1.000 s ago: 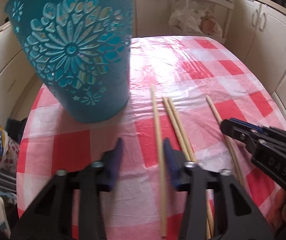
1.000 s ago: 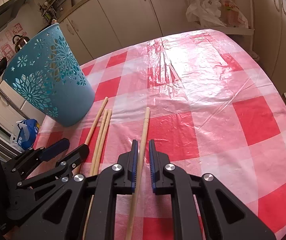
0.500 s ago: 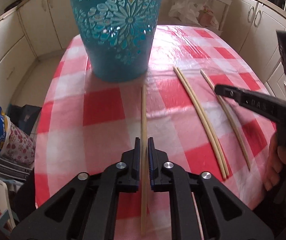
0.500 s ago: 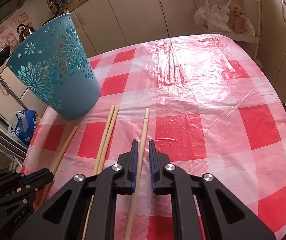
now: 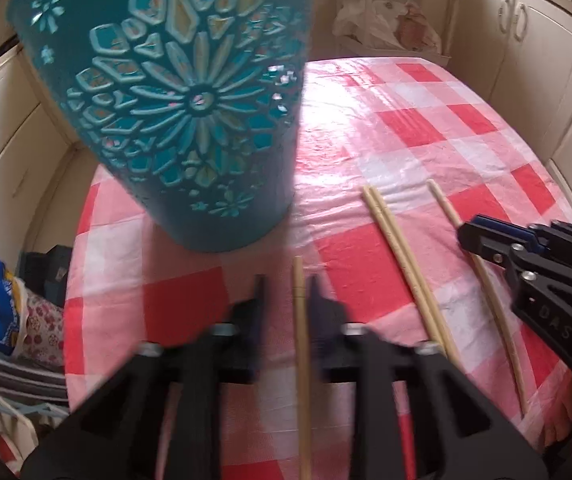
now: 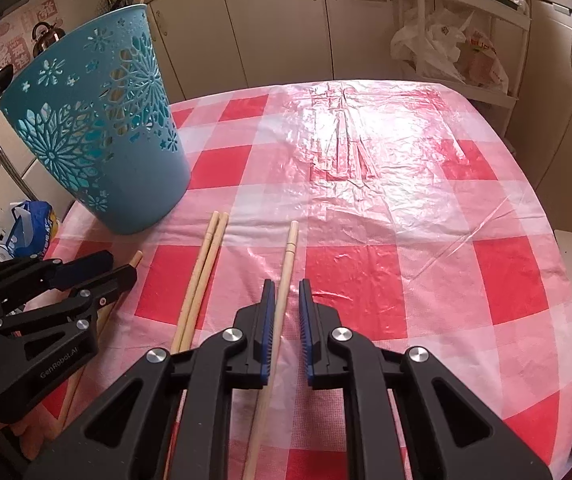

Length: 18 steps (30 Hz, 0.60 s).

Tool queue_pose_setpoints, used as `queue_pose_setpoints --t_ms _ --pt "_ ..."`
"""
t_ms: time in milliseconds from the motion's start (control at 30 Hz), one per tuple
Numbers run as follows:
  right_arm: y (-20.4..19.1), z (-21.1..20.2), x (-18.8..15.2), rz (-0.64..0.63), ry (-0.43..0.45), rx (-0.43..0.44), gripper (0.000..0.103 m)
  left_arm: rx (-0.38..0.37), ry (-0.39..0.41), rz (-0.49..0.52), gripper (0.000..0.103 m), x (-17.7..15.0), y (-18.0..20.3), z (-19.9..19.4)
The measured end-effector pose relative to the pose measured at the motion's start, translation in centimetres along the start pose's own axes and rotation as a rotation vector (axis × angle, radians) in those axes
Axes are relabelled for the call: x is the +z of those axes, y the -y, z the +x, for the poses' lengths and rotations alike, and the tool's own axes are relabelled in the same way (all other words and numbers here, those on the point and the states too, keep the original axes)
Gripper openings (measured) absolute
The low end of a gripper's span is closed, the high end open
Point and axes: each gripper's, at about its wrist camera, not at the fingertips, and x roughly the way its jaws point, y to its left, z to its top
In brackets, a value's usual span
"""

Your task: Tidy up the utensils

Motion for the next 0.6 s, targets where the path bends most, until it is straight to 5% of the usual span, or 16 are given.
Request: queue_pose_setpoints --t_ms 200,467,600 --pt "0.4 -0.2 -0.1 0.013 -0.018 0.030 0.008 -0.081 0.011 -0.052 0.005 -0.5 -1.5 -0.6" --pt "-1.2 0.2 0.1 -0.071 -0.011 -0.043 0.009 -0.042 -0.023 0.013 0.007 0.3 -1.0 0.4" --pt "0.2 0.0 0.0 0.010 -0.016 0.033 0.006 -0.116 -0.032 0.028 0.004 0.2 -1.3 -0.3"
